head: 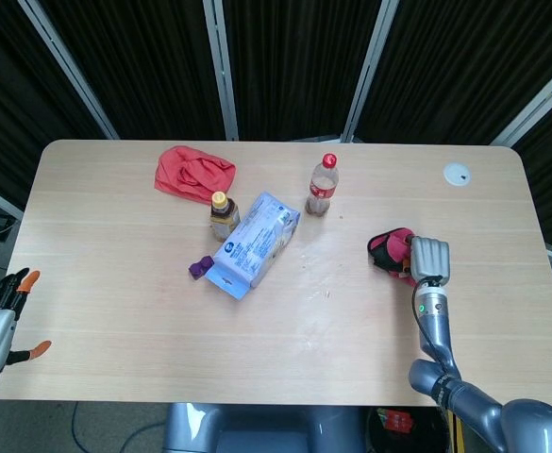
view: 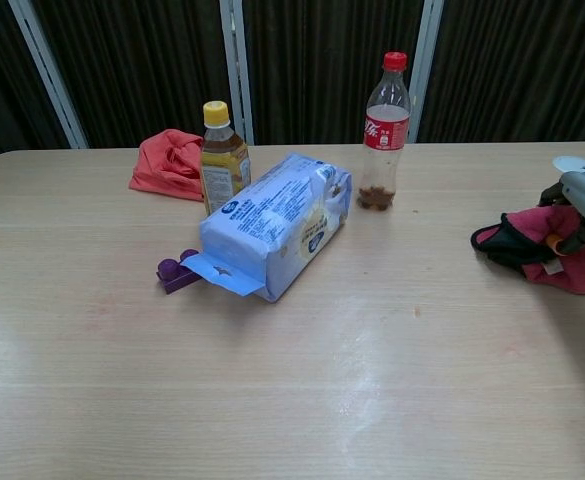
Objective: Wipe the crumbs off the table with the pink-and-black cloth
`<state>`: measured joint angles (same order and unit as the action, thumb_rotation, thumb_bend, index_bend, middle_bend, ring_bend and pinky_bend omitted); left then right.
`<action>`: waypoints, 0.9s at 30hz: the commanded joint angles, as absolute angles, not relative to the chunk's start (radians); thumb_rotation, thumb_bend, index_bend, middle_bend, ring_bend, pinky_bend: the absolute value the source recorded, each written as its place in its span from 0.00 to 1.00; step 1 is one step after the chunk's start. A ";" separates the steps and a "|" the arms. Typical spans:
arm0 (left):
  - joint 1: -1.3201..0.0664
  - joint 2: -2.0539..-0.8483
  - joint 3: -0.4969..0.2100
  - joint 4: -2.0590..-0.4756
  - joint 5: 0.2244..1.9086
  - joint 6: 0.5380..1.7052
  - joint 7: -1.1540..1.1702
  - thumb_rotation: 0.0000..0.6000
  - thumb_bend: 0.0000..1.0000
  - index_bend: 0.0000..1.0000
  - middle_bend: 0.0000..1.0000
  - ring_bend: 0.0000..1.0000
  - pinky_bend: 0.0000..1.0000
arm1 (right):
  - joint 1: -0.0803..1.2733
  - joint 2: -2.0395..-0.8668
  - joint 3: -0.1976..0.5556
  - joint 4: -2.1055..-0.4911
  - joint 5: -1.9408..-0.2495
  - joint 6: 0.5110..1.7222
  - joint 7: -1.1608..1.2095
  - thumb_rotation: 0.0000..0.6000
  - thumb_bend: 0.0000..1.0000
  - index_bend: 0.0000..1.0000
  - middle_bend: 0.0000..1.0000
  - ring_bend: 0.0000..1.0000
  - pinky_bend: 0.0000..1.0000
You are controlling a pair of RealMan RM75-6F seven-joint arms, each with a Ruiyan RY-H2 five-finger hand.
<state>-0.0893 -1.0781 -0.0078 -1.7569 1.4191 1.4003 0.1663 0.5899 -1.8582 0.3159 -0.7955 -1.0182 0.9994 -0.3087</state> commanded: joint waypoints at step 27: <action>-0.089 -1.072 -0.008 -1.763 1.406 1.391 0.144 1.00 0.00 0.02 0.00 0.00 0.00 | 0.651 -1.971 0.303 -1.062 -1.053 1.049 -0.385 1.00 0.53 0.75 0.65 0.55 0.72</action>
